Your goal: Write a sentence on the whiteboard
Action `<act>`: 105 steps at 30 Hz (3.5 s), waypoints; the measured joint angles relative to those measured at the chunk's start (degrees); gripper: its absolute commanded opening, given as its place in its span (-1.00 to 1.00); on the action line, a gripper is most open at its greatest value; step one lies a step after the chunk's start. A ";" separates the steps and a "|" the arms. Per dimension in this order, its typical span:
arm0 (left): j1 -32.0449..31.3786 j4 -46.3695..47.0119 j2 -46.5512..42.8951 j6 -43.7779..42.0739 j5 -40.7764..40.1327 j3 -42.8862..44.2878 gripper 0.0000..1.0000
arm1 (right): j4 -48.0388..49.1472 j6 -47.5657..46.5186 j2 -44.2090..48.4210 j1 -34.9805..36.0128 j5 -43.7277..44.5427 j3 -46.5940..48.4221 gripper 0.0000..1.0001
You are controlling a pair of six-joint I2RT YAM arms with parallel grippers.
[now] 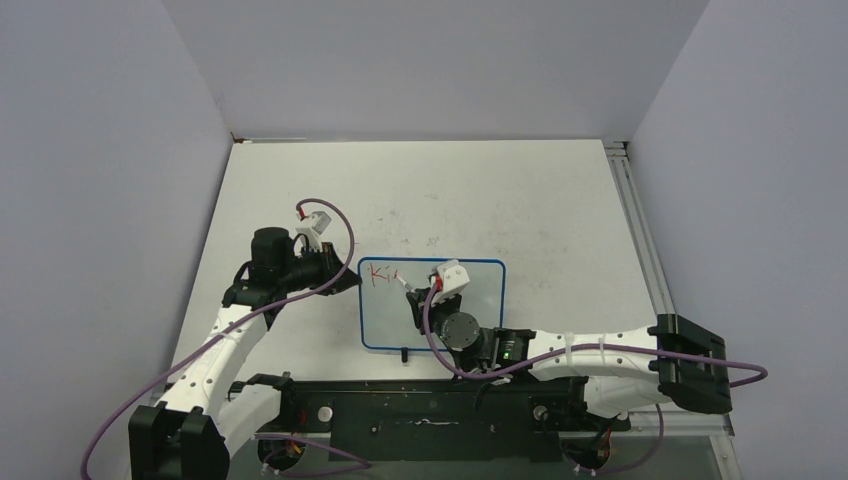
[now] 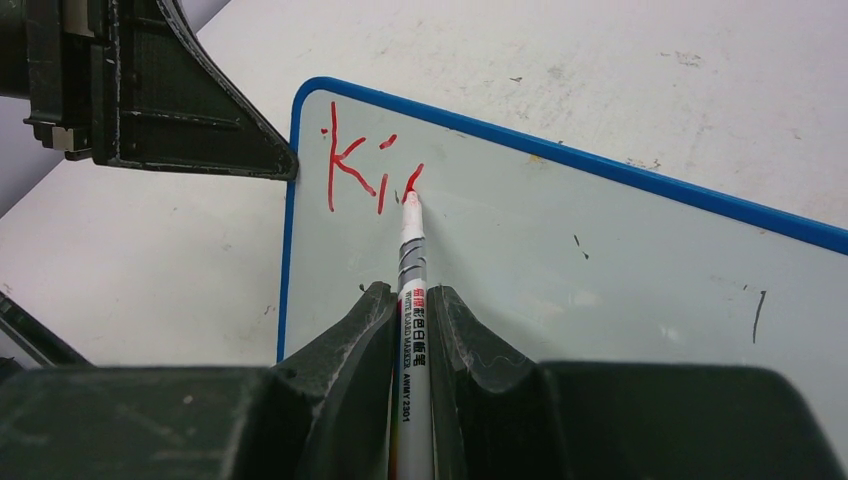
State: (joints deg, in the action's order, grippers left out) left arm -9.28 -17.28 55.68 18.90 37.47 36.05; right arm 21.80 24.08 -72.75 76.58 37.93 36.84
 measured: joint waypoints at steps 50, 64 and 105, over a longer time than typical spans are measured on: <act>0.00 -0.13 0.00 0.02 -0.20 0.00 -1.00 | -3.17 0.85 4.33 3.39 3.23 -4.04 -0.89; -0.02 -0.15 -0.13 0.02 0.28 0.00 -1.00 | -4.76 -1.18 7.04 3.28 4.72 -2.86 -0.89; -0.02 -0.28 -0.11 0.00 -0.33 0.00 -0.99 | -3.74 0.48 4.50 -0.31 0.66 -2.51 -0.89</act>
State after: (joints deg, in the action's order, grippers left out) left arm -9.30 -17.56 55.57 18.90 37.15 36.05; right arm 18.06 24.56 -68.25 76.27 38.59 34.33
